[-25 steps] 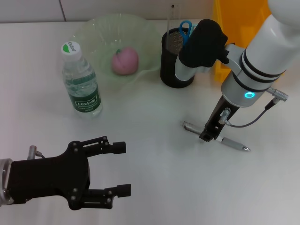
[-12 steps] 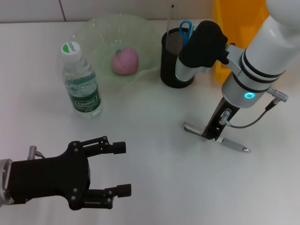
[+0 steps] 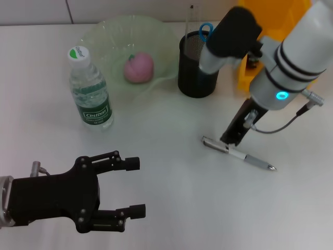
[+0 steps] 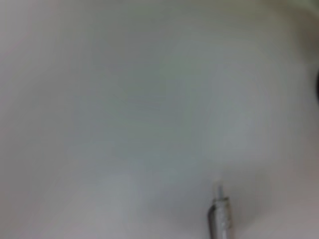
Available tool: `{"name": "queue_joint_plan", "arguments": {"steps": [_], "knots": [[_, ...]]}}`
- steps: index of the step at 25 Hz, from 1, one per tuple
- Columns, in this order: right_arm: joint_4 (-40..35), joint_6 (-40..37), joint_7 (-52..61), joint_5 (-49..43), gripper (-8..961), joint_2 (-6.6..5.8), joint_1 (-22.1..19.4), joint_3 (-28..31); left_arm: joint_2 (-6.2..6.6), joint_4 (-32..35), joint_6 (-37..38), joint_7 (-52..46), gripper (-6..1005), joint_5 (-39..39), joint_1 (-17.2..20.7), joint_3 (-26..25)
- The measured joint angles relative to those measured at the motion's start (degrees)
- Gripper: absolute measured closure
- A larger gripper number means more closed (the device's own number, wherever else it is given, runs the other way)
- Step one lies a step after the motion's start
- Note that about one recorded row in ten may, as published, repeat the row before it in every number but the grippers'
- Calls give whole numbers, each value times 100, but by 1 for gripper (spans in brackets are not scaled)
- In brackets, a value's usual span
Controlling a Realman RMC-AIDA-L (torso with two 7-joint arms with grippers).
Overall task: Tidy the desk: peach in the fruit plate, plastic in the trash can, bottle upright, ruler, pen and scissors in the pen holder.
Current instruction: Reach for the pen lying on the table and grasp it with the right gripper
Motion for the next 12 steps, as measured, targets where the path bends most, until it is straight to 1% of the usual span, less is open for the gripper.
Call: {"name": "queue_joint_plan", "arguments": {"steps": [3,6,11,12], "knots": [[-190,-64,-29,2,883,-13,-67,195,-7,6,-3,0,165,0,-1,-2],[-239,-142,-47,-14,910,-25,-95,199,-7,8,-6,0,165,0,-1,2],[-242,-204,-54,-59,858,-11,-109,-86,-6,8,-7,0,165,0,-1,3],[-242,-186,-49,-58,823,-7,-111,-145,-6,7,-10,0,165,0,0,3]]}}
